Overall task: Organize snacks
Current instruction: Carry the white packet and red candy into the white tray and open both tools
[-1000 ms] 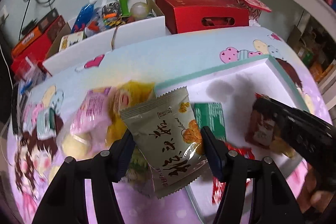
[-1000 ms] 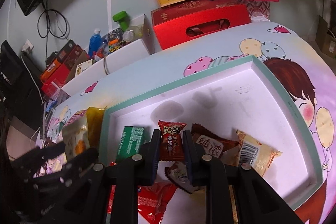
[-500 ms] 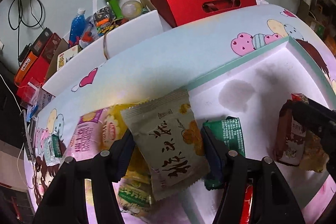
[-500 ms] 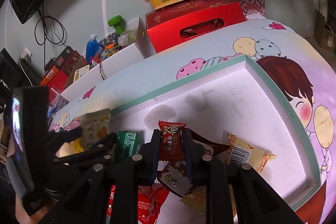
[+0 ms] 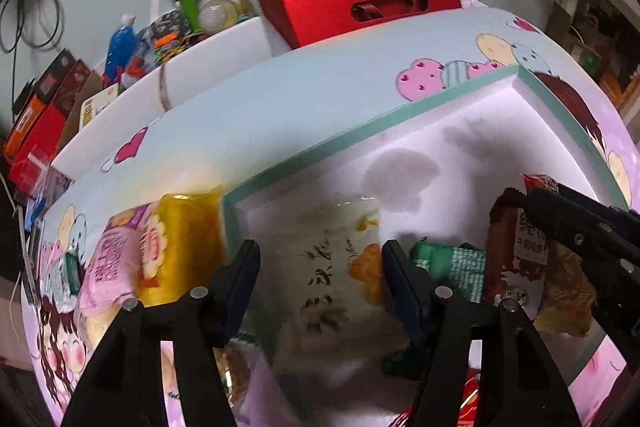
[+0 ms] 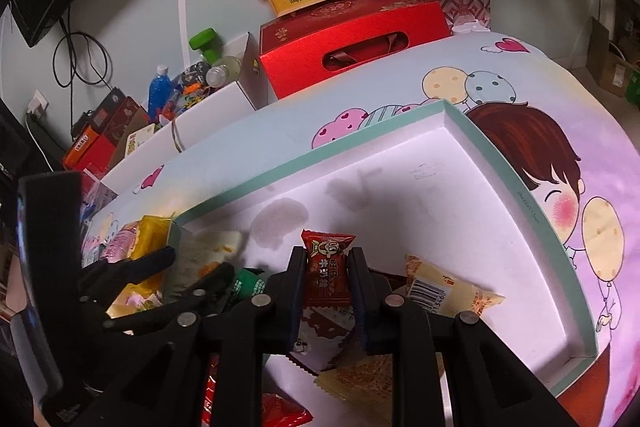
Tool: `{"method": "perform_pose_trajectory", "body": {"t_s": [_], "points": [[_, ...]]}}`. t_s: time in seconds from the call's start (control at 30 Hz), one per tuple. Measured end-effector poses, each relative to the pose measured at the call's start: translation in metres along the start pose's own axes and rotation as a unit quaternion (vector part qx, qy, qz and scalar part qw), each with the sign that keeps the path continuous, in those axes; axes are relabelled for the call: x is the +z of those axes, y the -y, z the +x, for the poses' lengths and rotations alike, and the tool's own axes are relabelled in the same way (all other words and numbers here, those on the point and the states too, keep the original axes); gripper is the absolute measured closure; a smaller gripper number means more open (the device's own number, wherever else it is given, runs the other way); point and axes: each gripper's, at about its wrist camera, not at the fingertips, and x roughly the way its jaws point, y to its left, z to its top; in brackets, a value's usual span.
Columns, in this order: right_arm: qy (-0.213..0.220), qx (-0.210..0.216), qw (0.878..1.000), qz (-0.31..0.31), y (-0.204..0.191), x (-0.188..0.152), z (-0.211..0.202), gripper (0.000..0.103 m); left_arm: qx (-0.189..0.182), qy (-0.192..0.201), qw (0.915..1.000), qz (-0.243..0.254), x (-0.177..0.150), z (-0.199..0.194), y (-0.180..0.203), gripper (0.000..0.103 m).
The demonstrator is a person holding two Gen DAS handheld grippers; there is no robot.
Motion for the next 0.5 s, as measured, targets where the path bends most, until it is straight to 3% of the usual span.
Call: {"method": "perform_pose_trajectory", "body": {"t_s": [0.13, 0.27, 0.5], "points": [[0.003, 0.0, 1.0, -0.002, -0.002, 0.0, -0.002, 0.08, -0.012, 0.009, 0.9998, -0.015, -0.002, -0.011, -0.007, 0.037], [0.007, -0.007, 1.0, -0.007, -0.005, 0.001, -0.005, 0.078, -0.014, 0.016, 0.9993, -0.03, -0.006, -0.022, -0.013, 0.025], [-0.001, -0.018, 1.0, -0.018, -0.009, 0.0, -0.006, 0.077, -0.007, 0.019, 0.9973, -0.071, -0.021, -0.037, -0.033, 0.025]]}}
